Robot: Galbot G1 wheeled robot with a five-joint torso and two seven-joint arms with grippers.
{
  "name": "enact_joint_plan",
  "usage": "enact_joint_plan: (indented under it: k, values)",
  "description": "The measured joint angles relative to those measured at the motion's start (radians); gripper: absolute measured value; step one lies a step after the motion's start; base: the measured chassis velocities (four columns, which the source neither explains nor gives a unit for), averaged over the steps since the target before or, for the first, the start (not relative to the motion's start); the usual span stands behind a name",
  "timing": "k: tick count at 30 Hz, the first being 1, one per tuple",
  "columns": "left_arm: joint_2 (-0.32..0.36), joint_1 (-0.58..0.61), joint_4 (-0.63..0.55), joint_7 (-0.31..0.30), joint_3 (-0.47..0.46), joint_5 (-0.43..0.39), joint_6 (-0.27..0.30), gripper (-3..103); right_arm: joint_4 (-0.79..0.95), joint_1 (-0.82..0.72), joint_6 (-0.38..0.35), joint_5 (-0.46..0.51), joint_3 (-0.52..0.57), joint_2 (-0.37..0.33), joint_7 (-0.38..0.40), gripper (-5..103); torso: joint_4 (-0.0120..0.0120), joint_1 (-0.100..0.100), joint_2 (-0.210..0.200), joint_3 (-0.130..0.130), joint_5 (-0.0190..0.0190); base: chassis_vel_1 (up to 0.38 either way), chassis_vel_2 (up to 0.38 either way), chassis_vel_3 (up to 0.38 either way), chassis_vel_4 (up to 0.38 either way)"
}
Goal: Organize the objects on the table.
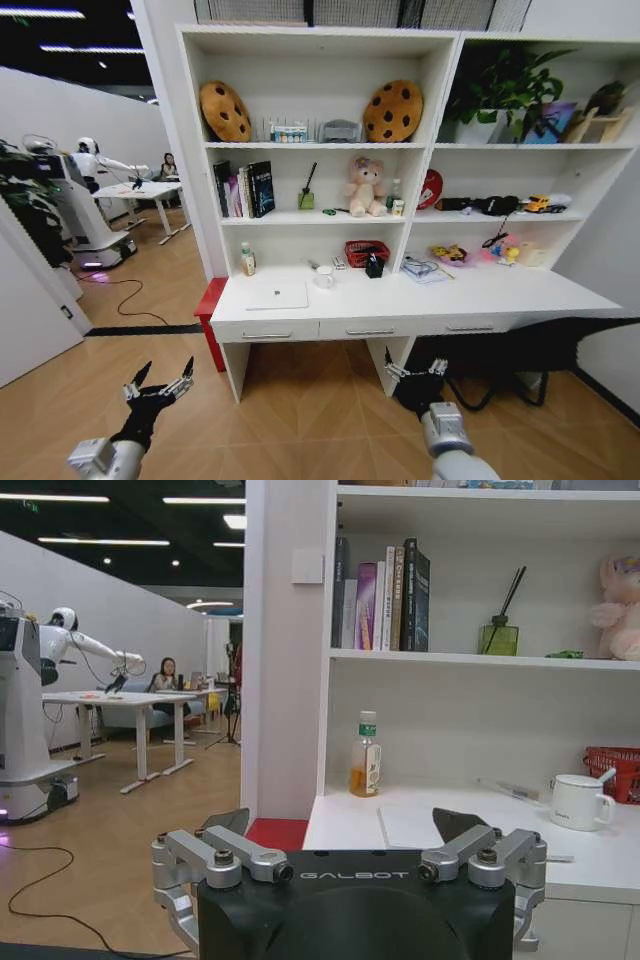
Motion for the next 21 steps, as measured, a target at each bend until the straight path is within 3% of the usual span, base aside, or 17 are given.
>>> enact_joint_plan:
  k: [16,21]
  values:
    - [0.000,0.000,0.000,0.000,0.000,0.000,0.000,100,-0.018,0.007,0.023,-0.001,-0.003,0.000,-0.008,100,0.0004,-0.002,0.001,0.000,-0.0002,0.198,-0.220,-0.202,0.223]
    - [0.000,0.000,0.000,0.000,0.000,0.000,0.000,100,-0.020,0.007,0.035,-0.004,-0.002,0.005,-0.010,100,-0.0003,-0.001,0.001,0.000,-0.0004,0.072,0.009,-0.116,0.113]
